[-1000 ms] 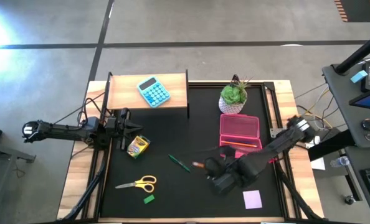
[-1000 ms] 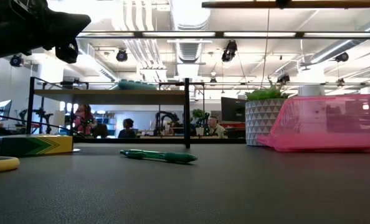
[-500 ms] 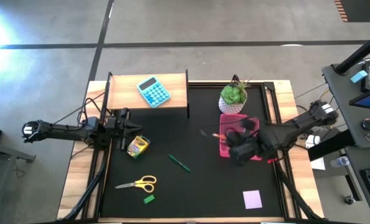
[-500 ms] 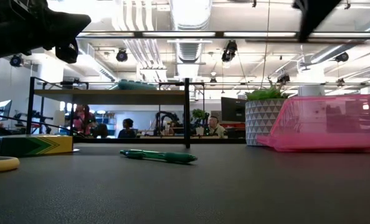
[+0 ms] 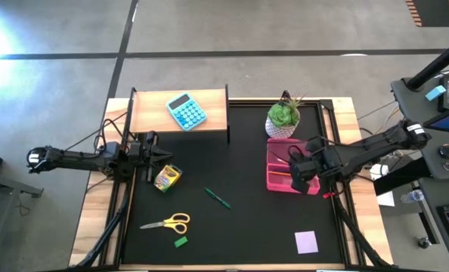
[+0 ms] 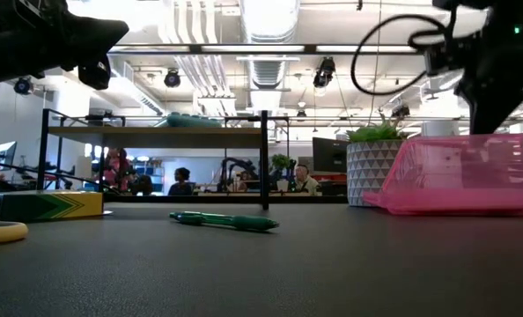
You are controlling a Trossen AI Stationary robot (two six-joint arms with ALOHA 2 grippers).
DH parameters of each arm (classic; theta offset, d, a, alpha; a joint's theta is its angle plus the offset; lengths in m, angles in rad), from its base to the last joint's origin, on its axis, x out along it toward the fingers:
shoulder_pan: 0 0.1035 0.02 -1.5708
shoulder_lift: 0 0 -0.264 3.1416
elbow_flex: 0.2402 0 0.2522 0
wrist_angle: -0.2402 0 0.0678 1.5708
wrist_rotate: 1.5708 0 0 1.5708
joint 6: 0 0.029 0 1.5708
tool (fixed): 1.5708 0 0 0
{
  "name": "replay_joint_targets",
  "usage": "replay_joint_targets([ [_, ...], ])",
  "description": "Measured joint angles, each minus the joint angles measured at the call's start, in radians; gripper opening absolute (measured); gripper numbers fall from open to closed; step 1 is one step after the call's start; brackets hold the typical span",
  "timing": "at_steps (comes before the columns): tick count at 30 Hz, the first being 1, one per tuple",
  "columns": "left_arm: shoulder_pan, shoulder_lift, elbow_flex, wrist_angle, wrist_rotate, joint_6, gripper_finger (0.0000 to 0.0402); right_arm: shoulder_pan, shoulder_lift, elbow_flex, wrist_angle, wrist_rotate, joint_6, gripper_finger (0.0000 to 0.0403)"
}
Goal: Pack school essentials
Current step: Put the orange pencil into the pink supply box
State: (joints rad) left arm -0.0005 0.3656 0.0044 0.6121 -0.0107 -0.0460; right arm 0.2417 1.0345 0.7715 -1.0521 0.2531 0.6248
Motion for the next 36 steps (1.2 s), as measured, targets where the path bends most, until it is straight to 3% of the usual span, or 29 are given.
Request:
replay_joint_targets([
  [14, 0.0, 0.0, 0.0, 0.0, 0.0, 0.0, 0.0, -0.038, 0.063, -0.121, 0.239, -0.052, -0.109, 0.0008],
  [36, 0.0, 0.0, 0.0, 0.0, 0.0, 0.0, 0.0, -0.038, 0.205, -0.123, 0.349, -0.044, -0.102, 0.0009],
])
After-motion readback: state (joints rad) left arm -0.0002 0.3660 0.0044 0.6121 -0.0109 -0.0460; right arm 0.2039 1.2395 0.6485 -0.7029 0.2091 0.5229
